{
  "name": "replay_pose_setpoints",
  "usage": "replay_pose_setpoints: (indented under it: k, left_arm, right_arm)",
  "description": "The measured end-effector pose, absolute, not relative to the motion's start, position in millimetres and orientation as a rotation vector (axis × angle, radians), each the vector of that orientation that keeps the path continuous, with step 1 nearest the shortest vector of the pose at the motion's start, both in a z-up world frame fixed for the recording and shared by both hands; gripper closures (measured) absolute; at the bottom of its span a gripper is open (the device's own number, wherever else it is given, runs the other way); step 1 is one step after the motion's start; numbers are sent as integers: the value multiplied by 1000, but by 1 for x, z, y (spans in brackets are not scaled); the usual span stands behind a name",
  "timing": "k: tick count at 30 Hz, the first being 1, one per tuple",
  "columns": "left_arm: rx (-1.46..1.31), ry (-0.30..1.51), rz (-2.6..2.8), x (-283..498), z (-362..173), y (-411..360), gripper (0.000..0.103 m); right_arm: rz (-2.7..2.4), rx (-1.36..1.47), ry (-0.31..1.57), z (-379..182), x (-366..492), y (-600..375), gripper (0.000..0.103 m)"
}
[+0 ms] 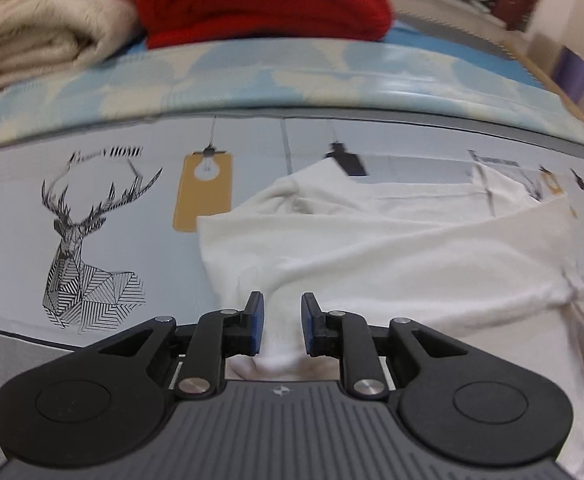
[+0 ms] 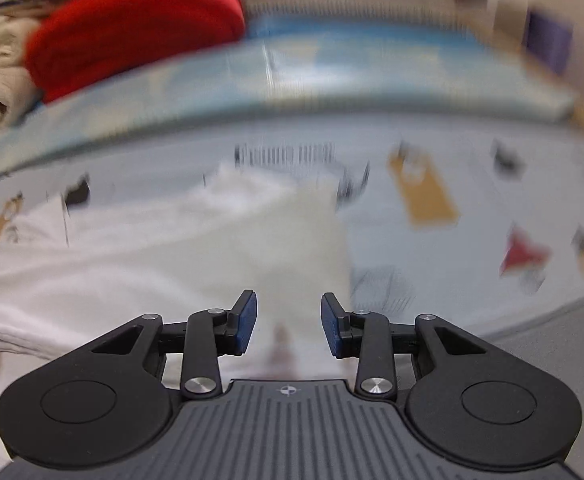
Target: Fold small clothes
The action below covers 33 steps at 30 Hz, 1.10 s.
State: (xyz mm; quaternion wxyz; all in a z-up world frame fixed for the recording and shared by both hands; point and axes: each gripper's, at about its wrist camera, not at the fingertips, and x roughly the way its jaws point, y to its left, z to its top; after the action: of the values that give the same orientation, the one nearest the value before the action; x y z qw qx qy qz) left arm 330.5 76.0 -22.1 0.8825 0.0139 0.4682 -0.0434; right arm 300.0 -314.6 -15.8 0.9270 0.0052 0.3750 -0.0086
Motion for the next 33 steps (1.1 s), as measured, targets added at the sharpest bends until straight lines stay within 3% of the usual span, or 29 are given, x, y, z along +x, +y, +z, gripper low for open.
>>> replay_pose_setpoints:
  k: [5, 12, 22, 26, 33]
  left_arm:
    - [98, 891, -163, 281, -3, 73, 80]
    - [31, 882, -177, 201, 9, 94, 80]
    - [-73, 929, -166, 80, -16, 96, 80]
    - [-66, 924, -161, 61, -10, 96, 80]
    - [-104, 997, -132, 41, -38, 114, 80]
  right_arm:
    - [3, 23, 638, 23, 248, -329, 66]
    - [2, 79, 616, 43, 152, -356, 65]
    - [-22, 211, 652, 7, 39, -358, 65]
    - [-81, 276, 747, -18, 17, -362, 65]
    - [-69, 326, 714, -10, 4, -354, 65]
